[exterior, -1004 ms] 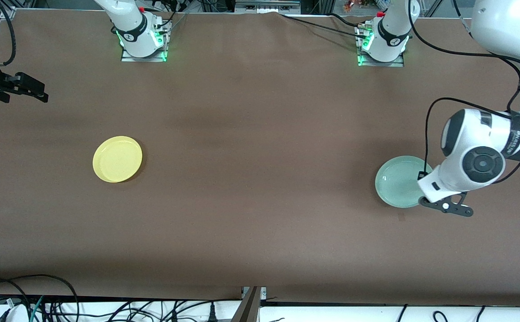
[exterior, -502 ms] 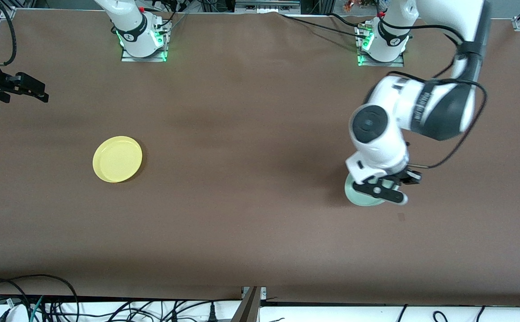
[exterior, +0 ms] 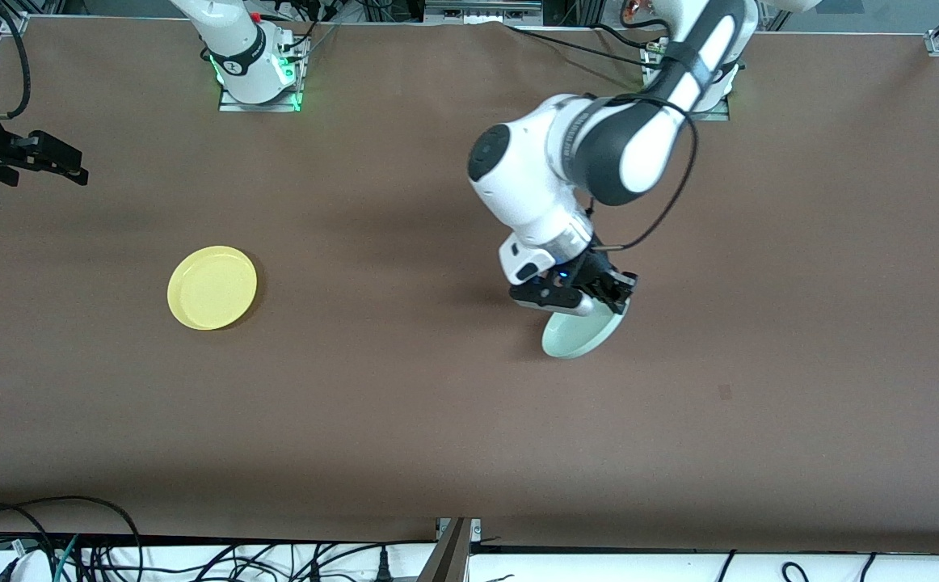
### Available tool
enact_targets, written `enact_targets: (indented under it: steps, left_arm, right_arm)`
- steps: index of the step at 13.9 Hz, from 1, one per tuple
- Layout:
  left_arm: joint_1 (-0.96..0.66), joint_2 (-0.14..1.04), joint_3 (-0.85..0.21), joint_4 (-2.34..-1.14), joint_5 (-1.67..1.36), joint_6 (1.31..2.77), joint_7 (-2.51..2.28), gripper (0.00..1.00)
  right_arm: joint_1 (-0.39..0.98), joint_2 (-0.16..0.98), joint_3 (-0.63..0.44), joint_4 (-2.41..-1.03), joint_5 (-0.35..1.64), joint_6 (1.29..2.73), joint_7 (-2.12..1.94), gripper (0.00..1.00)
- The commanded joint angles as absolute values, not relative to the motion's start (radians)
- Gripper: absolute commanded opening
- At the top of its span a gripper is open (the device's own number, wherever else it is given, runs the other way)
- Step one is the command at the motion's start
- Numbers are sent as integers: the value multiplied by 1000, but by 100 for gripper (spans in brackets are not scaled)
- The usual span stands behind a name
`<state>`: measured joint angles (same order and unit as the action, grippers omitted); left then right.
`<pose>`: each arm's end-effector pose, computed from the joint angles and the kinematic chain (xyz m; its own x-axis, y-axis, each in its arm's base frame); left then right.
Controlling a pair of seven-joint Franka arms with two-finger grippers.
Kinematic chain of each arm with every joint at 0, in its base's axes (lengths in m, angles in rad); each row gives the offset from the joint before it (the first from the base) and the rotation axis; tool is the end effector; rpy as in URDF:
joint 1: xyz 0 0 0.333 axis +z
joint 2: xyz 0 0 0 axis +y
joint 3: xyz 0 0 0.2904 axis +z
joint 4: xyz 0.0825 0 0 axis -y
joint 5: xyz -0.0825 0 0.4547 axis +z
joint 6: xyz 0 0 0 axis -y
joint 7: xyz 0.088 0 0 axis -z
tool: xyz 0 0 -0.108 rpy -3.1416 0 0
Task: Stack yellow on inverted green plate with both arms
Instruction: 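Lift the green plate with the left gripper and tilt it over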
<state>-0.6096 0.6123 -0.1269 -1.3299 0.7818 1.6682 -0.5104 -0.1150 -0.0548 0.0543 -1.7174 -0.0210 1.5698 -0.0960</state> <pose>0.6157 -0.4408 0.3318 0.9129 -0.4057 0.0443 -0.2751 -0.6919 -0.6676 0.6032 -0.0383 0.5522 0.9949 0.0352 -0.0946 0.0367 -0.9992 0.0149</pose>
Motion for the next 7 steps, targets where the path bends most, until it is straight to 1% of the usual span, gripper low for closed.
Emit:
enact_targets:
  steps: [1,5,7]
  left_arm:
    - [-728,687,-103,-1269,894,1631,-653,0]
    - [-859,771,-74,-1270,1104,1615,-811,0]
    - [-914,842,-63,-1266,1233,1560,-862,0]
  right_arm:
    - [-104,-54,61,-1704,-38,1557,-84,100]
    - [-104,-52,60,-1704,-38,1560,-84,100]
    - [-104,-54,61,-1704,-38,1559,-84,100]
